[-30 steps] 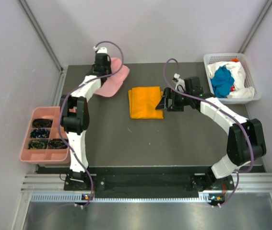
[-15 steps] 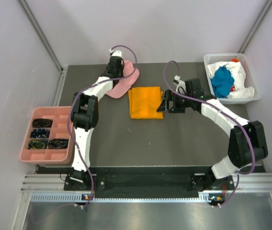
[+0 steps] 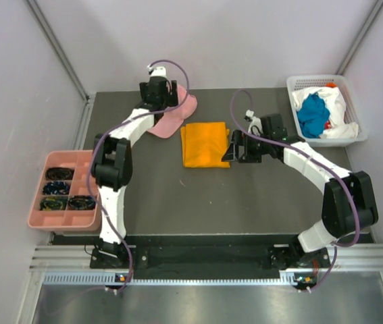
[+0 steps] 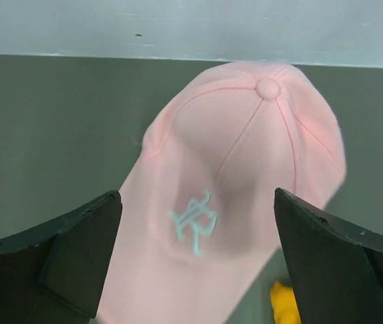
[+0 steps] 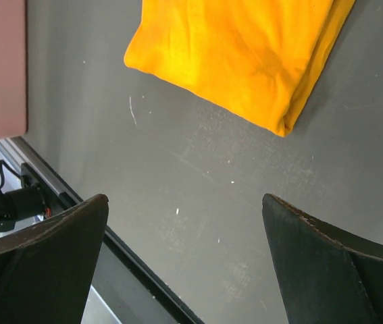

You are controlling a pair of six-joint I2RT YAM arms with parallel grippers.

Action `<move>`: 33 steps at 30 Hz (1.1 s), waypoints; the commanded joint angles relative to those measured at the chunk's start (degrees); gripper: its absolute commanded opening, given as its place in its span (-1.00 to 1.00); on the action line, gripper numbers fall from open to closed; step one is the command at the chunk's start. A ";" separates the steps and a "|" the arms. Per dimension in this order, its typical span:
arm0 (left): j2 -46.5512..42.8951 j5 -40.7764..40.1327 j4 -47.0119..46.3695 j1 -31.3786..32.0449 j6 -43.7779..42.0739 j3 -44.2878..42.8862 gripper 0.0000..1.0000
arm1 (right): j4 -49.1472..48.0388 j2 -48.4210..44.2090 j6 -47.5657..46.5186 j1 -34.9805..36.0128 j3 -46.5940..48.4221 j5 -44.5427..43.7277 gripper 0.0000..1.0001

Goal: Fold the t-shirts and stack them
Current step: Put the neatly folded tshirt into the corner of the board with the left arm

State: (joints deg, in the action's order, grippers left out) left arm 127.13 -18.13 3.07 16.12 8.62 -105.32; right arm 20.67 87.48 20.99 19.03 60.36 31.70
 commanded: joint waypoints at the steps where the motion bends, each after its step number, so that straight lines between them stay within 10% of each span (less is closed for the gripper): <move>1: -20.67 -0.07 -5.87 -0.04 4.37 11.04 0.98 | -1.85 -3.19 -0.69 0.84 -0.68 0.73 0.93; 18: -43.46 15.93 -7.89 5.94 14.66 55.18 0.98 | -5.20 -0.91 1.59 1.19 -2.79 -0.59 0.93; 33: -30.11 38.04 -34.13 1.22 26.34 62.95 0.98 | -4.93 1.11 2.12 2.95 -2.44 -2.26 0.93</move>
State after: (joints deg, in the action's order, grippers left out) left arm 92.27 8.73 -14.66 21.34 27.90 -44.18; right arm 17.87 87.85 23.14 21.39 57.71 30.09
